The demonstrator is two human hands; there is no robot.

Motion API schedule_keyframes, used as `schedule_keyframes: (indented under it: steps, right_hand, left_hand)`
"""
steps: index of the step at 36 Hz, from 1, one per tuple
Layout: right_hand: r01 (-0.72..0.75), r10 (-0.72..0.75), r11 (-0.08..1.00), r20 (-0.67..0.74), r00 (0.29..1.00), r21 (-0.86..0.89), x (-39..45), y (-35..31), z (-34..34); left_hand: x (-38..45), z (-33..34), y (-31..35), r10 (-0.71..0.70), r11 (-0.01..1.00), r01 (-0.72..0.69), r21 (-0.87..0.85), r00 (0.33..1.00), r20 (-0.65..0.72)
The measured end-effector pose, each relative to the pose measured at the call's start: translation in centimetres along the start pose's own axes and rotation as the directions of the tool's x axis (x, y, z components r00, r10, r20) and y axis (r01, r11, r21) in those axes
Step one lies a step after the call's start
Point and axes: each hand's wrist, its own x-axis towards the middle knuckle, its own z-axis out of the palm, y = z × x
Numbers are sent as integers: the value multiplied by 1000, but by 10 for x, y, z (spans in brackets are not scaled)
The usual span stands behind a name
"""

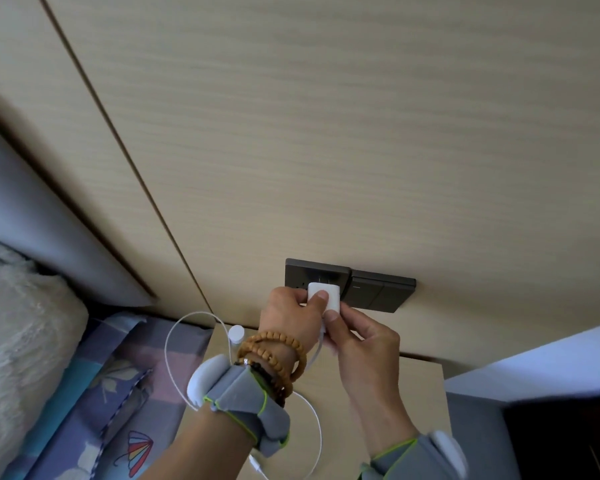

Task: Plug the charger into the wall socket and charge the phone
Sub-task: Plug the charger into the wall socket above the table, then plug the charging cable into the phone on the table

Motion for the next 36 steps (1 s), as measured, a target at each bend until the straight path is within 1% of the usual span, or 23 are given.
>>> schedule_keyframes:
  steps: [2, 4, 8, 11, 14, 18, 21, 23, 26, 28, 31, 34, 35, 36]
  right_hand:
    - [-40, 39, 997, 15, 999, 59, -1, 1, 2]
    - [-44, 42, 997, 22, 999, 71, 0, 0, 1]
    - [-3, 3, 1000, 53, 999, -2, 5, -5, -7]
    - [18, -15, 999, 73, 997, -50, 6, -4, -8]
    - [31, -26, 996, 60, 998, -80, 6, -2, -7]
    - [74, -73, 983, 12, 997, -165, 6, 4, -4]
    - [145, -157, 953, -24, 987, -268, 9, 11, -2]
    - [187, -200, 937, -15, 980, -294, 13, 12, -2]
    - [248, -251, 924, 27, 968, -291, 18, 10, -6]
    - [270, -266, 920, 55, 963, -285, 20, 10, -9]
    - [312, -298, 904, 93, 950, -291, 21, 9, -12]
    - [292, -278, 869, 93, 956, -399, 19, 13, -16]
    - [267, -261, 863, 74, 963, -428, 16, 16, -18]
    - [219, -236, 862, 20, 971, -458, 12, 23, -20]
  left_hand:
    - [0, -4, 2, 11, 1000, -11, 15, 1000, 13]
    - [-1, -6, 5, -6, 1000, 7, -22, 999, 47]
    - [-3, -4, 8, -58, 992, 68, -110, 994, 90]
    - [-4, -3, 6, -71, 989, 77, -129, 996, 55]
    - [-4, -4, 6, -80, 988, 84, -129, 996, 41]
    - [-3, -6, 11, -66, 988, 71, -140, 997, 44]
    - [1, -8, 17, -68, 985, 73, -156, 997, 40]
    - [4, -9, 20, -65, 985, 70, -156, 997, 40]
    - [6, -9, 23, -96, 979, 104, -175, 994, 53]
    - [9, -7, 22, -99, 985, 100, -139, 995, 17]
    - [10, -4, 20, -29, 998, 27, -50, 998, -52]
    - [6, -8, 20, 16, 1000, -15, 25, 1000, -18]
    - [4, -11, 19, 29, 997, -29, 69, 1000, 6]
    - [2, -16, 18, 60, 989, -59, 133, 998, 1]
